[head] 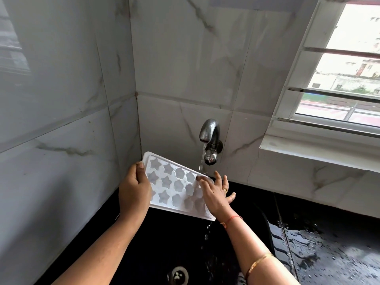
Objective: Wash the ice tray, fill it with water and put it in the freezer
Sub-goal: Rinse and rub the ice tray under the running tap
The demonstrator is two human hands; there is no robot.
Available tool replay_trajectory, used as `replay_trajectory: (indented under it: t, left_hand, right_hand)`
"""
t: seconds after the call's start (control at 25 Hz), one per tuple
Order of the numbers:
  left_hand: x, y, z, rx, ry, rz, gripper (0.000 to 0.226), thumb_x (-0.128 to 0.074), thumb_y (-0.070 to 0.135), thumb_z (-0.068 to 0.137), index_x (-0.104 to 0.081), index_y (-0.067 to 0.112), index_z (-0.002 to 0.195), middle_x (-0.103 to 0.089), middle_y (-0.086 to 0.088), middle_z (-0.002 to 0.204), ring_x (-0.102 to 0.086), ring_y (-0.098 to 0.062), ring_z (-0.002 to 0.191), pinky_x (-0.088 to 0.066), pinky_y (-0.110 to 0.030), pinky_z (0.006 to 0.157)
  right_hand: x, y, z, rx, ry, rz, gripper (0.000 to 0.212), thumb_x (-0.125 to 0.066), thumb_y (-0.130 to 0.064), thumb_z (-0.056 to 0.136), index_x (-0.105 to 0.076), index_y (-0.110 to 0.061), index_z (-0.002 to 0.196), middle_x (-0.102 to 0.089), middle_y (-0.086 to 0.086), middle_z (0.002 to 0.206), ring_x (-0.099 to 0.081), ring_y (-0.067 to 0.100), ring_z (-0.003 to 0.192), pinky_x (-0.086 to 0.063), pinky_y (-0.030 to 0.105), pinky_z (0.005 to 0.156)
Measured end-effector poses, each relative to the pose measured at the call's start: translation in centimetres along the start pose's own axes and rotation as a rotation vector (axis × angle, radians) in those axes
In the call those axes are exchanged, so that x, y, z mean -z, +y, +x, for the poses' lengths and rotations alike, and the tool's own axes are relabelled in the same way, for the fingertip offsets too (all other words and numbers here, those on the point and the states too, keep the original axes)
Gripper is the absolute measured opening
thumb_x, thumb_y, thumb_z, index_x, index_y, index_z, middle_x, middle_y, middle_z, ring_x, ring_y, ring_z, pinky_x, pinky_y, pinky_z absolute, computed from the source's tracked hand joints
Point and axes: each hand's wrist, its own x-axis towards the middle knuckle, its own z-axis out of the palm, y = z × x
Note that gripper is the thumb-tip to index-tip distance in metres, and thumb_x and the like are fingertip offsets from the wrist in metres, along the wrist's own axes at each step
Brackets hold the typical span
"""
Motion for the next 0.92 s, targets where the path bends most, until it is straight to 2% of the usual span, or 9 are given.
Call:
replay_trajectory:
  t: [0.2,0.32,0.44,0.6,0.72,0.8,0.92]
  left_hand:
    - [0.1,-0.4,0.1,0.005,0.007,-0.007,0.033,-0.034,0.026,0.098,-0.057,0.001,0.099,-0.062,-0.02,0.09,-0.052,-0.034,0.081,-0.032,-0.03,0.068]
    - [0.0,-0.2,-0.2,0.02,-0.01,-0.012,0.032,-0.034,0.026,0.099,-0.056,0.003,0.098,-0.056,-0.011,0.082,-0.047,-0.027,0.077,-0.03,-0.029,0.069]
    - [0.0,0.0,-0.2,0.022,-0.019,-0.019,0.032,-0.034,0.026,0.099,-0.057,0.005,0.101,-0.055,-0.006,0.083,-0.047,-0.025,0.079,-0.031,-0.029,0.07]
    - [0.3,-0.1,0.1,0.024,-0.007,-0.013,0.035,-0.033,0.029,0.098,-0.056,0.004,0.103,-0.059,-0.013,0.087,-0.048,-0.028,0.079,-0.032,-0.03,0.07]
    - [0.4,-0.1,0.1,0.02,-0.006,0.0,0.034,-0.034,0.029,0.098,-0.056,0.002,0.1,-0.062,-0.019,0.09,-0.054,-0.036,0.085,-0.032,-0.031,0.068]
    - [0.5,0.0,0.0,0.019,-0.003,0.0,0.034,-0.033,0.028,0.098,-0.055,0.002,0.098,-0.058,-0.015,0.083,-0.052,-0.035,0.081,-0.031,-0.031,0.067]
    - [1.0,0.2,0.3,0.015,0.011,0.003,0.034,-0.033,0.027,0.099,-0.055,0.001,0.095,-0.052,-0.007,0.077,-0.046,-0.028,0.075,-0.029,-0.03,0.066]
  right_hand:
    - [-0.5,0.6,-0.5,-0.011,-0.003,-0.022,0.034,-0.031,-0.033,0.097,-0.053,-0.04,0.122,-0.003,-0.005,0.158,0.016,0.015,0.144,0.013,0.058,0.109]
    - [-0.6,0.3,-0.4,0.013,-0.021,0.003,0.033,-0.031,-0.032,0.096,-0.054,-0.04,0.12,-0.002,-0.004,0.158,0.018,0.016,0.143,0.013,0.058,0.108]
    - [-0.3,0.2,0.0,0.023,-0.019,0.004,0.036,-0.029,-0.035,0.097,-0.052,-0.043,0.123,-0.001,-0.004,0.158,0.02,0.016,0.143,0.015,0.058,0.107]
    - [-0.4,0.7,0.0,0.004,-0.02,0.014,0.034,-0.028,-0.037,0.097,-0.051,-0.045,0.122,-0.002,-0.004,0.158,0.018,0.016,0.143,0.015,0.059,0.108]
    - [-0.8,0.9,-0.3,0.002,-0.055,0.042,0.033,-0.031,-0.041,0.097,-0.052,-0.043,0.122,-0.002,-0.005,0.158,0.018,0.015,0.143,0.014,0.058,0.108]
    - [-0.7,0.9,-0.3,0.003,-0.066,0.126,0.035,-0.033,-0.05,0.09,-0.055,-0.044,0.116,-0.008,-0.006,0.157,0.014,0.015,0.144,0.011,0.057,0.11]
    - [-0.3,1.2,0.0,0.012,0.007,0.249,0.039,-0.026,-0.056,0.071,-0.057,-0.052,0.094,-0.026,-0.004,0.152,-0.002,0.016,0.144,0.001,0.054,0.114]
